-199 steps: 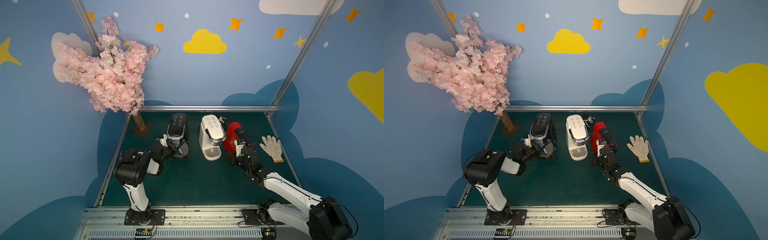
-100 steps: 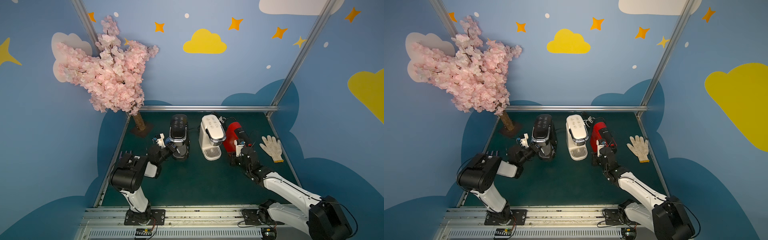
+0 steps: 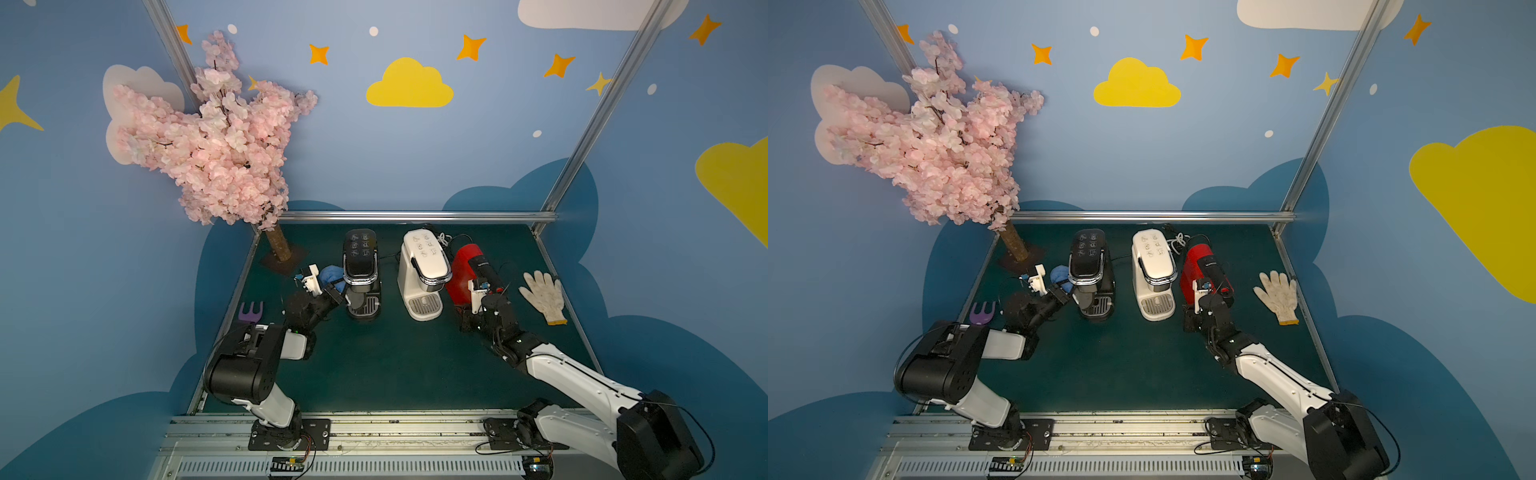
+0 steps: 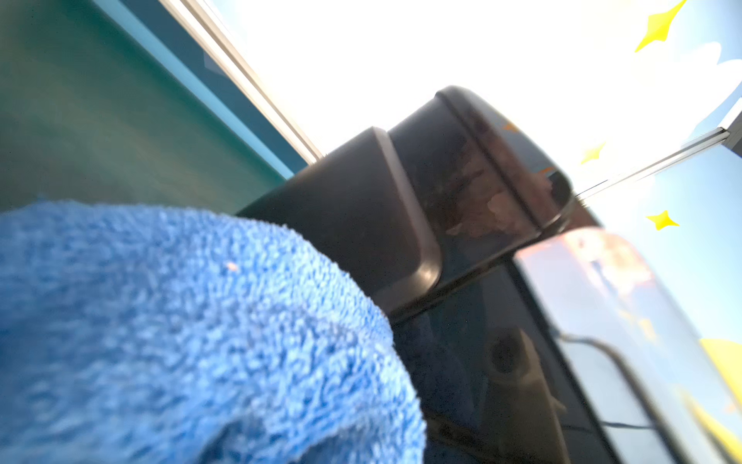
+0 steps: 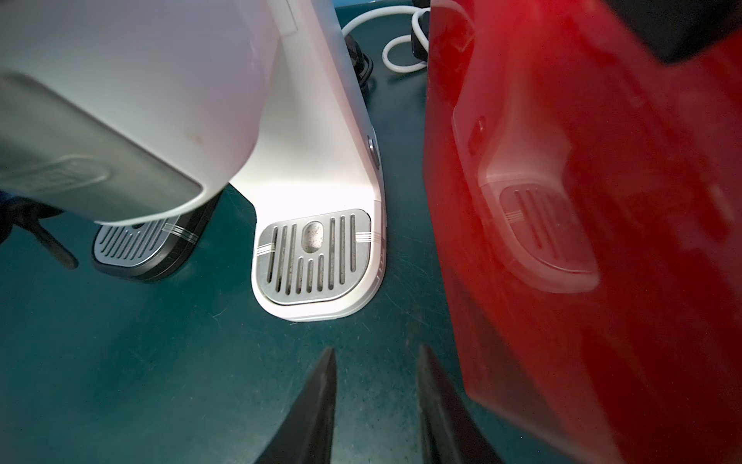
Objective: Wipe the surface of a coffee machine
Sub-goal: Wipe the dirt from the surface of the coffee machine.
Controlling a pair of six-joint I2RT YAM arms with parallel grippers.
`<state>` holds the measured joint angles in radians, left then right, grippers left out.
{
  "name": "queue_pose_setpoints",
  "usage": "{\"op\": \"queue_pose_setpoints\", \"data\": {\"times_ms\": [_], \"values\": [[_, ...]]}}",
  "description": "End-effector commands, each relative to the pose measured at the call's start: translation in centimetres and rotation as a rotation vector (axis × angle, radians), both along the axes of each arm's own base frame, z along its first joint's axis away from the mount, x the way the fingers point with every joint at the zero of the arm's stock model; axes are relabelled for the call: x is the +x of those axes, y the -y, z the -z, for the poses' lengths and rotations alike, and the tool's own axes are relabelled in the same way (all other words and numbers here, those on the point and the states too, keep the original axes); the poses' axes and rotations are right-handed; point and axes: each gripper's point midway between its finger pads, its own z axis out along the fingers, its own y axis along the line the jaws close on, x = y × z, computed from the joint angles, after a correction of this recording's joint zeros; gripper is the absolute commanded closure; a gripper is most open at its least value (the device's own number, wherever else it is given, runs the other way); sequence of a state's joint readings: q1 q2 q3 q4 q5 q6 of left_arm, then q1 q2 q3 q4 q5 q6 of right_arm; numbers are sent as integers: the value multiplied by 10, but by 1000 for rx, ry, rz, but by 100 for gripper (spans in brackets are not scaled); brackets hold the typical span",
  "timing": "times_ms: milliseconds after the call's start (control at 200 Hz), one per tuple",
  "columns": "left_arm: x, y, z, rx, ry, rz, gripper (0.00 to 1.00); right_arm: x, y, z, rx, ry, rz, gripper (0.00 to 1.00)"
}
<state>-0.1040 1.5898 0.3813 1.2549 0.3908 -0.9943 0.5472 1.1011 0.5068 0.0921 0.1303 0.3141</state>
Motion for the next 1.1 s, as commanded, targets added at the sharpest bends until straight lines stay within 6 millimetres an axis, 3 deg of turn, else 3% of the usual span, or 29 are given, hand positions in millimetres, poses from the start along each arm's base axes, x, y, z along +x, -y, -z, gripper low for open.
{"op": "queue_pose_setpoints", "data": {"times_ms": [0,345,496,811,1096], "values": [[-2,-2,-55,4,188,11,97,3,-5,-9,11,5,-8,65],[-10,-7,-96,69,247,-7,97,3,-7,-8,12,0,-15,65],[-13,-11,-102,80,236,-22,97,3,-8,-8,15,-1,-17,65],[-4,-12,-55,12,99,-31,97,4,-8,-8,15,-1,-16,65],[19,4,8,-128,-40,55,97,4,-7,-7,9,-2,-14,65]]}}
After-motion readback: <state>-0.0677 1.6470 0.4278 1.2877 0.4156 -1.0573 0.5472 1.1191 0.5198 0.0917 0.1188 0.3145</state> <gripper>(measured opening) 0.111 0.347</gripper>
